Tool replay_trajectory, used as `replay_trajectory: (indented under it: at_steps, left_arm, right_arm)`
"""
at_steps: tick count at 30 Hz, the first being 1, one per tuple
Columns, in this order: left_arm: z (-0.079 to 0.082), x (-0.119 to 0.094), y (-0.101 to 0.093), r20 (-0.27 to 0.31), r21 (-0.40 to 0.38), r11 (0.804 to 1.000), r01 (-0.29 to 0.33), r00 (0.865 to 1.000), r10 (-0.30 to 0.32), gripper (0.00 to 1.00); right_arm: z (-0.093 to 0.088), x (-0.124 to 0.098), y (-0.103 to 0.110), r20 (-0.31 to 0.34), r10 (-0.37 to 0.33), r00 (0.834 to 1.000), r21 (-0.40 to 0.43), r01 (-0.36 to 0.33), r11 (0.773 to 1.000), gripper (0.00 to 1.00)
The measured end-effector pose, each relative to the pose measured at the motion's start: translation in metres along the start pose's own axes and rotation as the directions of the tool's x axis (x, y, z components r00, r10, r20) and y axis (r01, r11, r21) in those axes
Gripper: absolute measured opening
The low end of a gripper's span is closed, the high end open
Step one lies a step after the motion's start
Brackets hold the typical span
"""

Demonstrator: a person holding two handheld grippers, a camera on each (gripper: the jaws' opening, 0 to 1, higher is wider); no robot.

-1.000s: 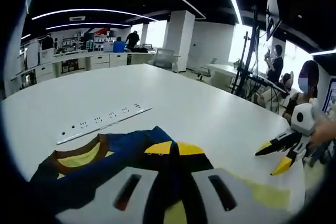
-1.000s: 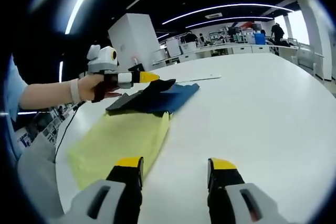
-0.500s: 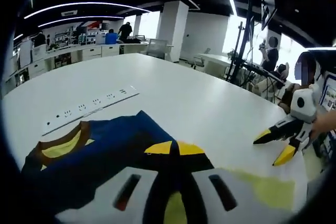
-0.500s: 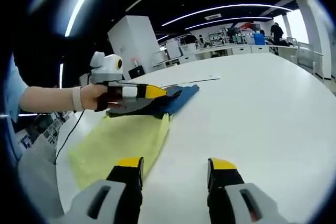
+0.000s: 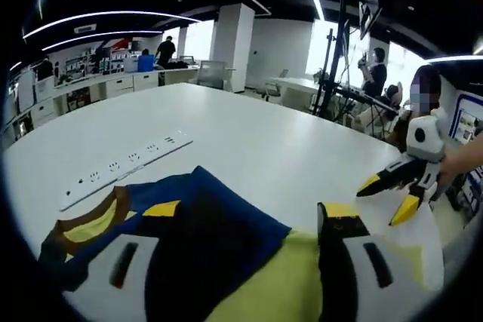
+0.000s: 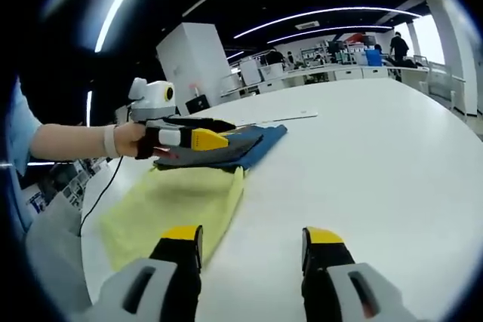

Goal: Fold the garment on the visible template until the final outline fits inside the template.

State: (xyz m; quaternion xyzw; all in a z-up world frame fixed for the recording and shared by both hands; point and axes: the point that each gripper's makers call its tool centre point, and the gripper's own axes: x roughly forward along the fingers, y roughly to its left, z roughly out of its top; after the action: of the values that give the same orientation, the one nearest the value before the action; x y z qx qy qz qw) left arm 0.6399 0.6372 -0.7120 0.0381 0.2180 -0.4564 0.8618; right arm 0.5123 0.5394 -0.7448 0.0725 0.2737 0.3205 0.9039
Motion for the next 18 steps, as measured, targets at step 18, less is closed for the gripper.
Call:
replay_trajectory:
  at_steps: [18]
  left_arm:
    - [-0.003,-0.026,-0.002,-0.008,0.002,0.999,0.037,0.999,-0.037,0.99]
  right_arm:
    - [0.016,0.004,0.012,0.001,0.037,0.999,-0.102,-0.037,0.994,0.86]
